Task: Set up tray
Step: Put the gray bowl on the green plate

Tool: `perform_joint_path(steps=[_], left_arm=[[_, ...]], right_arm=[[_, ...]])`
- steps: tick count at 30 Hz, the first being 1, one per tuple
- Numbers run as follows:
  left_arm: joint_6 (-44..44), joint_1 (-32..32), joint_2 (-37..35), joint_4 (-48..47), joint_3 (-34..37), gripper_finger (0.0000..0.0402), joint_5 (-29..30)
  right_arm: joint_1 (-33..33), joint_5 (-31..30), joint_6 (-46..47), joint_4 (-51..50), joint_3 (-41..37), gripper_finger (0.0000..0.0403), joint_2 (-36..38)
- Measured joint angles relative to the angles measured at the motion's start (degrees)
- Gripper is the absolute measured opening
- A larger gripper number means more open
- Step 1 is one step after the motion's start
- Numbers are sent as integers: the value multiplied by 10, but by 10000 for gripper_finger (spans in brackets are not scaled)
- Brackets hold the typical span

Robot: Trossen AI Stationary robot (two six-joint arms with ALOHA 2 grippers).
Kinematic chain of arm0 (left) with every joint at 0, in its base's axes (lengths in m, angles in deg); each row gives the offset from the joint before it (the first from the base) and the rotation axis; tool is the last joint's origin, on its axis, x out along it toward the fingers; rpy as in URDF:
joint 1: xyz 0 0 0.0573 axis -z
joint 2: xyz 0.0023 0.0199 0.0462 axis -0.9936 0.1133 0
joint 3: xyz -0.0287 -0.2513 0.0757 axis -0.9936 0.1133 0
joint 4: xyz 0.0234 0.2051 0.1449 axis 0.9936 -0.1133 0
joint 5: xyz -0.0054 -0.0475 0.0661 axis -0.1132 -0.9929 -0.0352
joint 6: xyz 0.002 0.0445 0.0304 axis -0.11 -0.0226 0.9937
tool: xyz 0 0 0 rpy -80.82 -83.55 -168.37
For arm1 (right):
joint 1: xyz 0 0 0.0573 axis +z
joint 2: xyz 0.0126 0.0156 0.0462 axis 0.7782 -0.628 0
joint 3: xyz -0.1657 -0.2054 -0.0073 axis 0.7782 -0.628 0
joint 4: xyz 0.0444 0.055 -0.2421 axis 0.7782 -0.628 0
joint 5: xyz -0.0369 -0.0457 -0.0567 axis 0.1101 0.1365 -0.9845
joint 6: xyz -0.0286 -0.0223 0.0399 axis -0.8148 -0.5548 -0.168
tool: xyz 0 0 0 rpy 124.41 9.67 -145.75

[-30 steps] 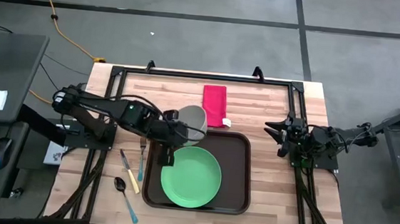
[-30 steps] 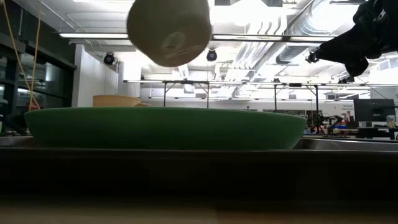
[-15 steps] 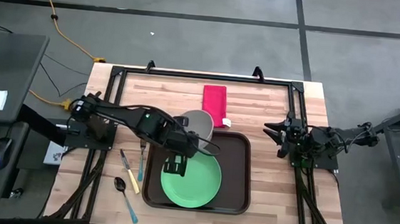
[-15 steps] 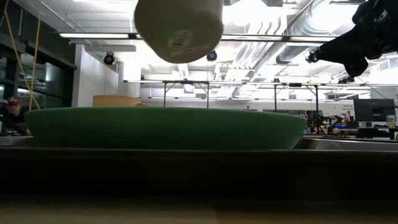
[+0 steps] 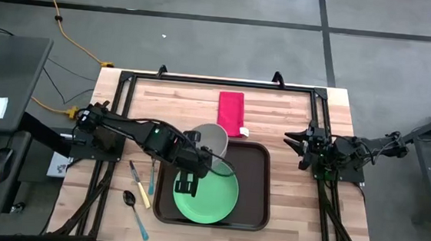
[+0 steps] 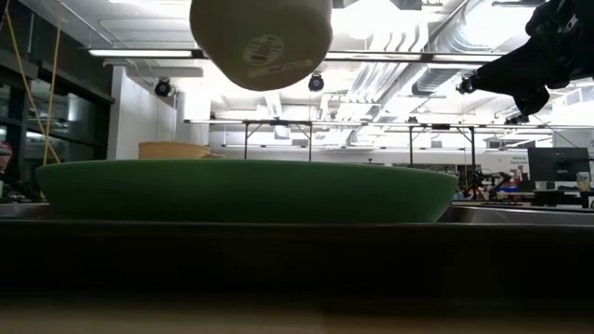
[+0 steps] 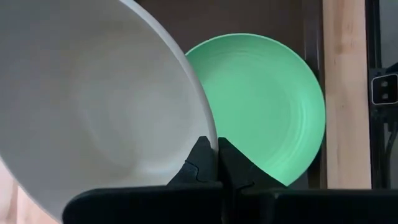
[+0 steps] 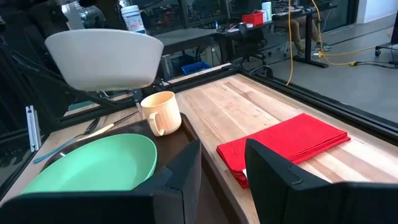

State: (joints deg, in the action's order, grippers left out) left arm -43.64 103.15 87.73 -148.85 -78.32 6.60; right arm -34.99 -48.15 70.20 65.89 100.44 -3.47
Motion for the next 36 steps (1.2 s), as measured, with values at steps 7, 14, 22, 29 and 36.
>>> perform_joint_path(steps=[7, 14, 22, 29, 36], left_arm=[[-18, 15, 16, 3, 0, 16, -1], [-26, 32, 32, 14, 0, 16, -17], [-47, 61, 36, 21, 0, 16, -30], [-56, 72, 37, 38, 0, 16, -47], [-52, 71, 45, 43, 0, 16, -50]], right_arm=[[0, 0, 0, 0, 0, 103, 0], [0, 0, 0, -1, 0, 103, 0], [0, 1, 0, 0, 0, 103, 0], [0, 3, 0, -2, 0, 103, 0], [0, 3, 0, -2, 0, 103, 0]])
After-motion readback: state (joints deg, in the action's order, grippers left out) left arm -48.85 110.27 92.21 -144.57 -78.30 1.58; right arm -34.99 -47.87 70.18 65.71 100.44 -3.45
